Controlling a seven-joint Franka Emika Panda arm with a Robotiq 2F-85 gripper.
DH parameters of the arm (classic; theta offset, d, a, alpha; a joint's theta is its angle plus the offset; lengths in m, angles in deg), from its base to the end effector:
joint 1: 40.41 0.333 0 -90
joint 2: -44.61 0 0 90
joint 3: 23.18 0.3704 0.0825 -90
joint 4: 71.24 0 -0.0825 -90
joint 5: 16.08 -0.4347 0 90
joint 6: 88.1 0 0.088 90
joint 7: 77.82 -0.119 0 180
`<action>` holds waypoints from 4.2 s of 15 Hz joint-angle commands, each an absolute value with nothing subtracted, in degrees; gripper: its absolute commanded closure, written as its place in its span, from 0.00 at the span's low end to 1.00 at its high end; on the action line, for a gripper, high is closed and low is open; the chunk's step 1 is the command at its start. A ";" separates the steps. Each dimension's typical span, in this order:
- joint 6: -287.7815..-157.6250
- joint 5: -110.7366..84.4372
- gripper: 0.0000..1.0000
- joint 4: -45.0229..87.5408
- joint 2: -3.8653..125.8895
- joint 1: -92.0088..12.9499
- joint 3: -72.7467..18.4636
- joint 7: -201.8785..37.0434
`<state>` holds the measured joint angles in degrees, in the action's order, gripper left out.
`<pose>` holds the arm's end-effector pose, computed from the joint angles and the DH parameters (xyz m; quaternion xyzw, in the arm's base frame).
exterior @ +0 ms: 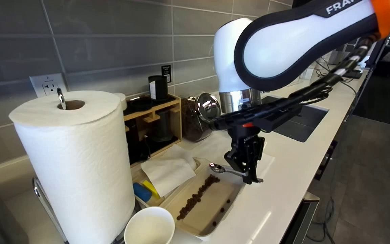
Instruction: Put the spoon on the paper towel
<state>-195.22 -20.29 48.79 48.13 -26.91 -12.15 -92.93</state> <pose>0.5106 0.2392 0.3880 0.9868 0.0662 -0.1471 0.0115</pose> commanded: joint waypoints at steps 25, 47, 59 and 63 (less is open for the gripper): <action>-229.06 13.55 0.95 59.66 53.20 -32.76 -21.39 -101.40; -224.96 -8.08 0.00 64.77 42.63 -35.19 -20.12 -81.71; -216.10 -7.25 0.00 73.25 17.76 -36.66 -19.01 -85.53; -218.16 -7.85 0.00 71.87 16.65 -36.86 -18.28 -85.65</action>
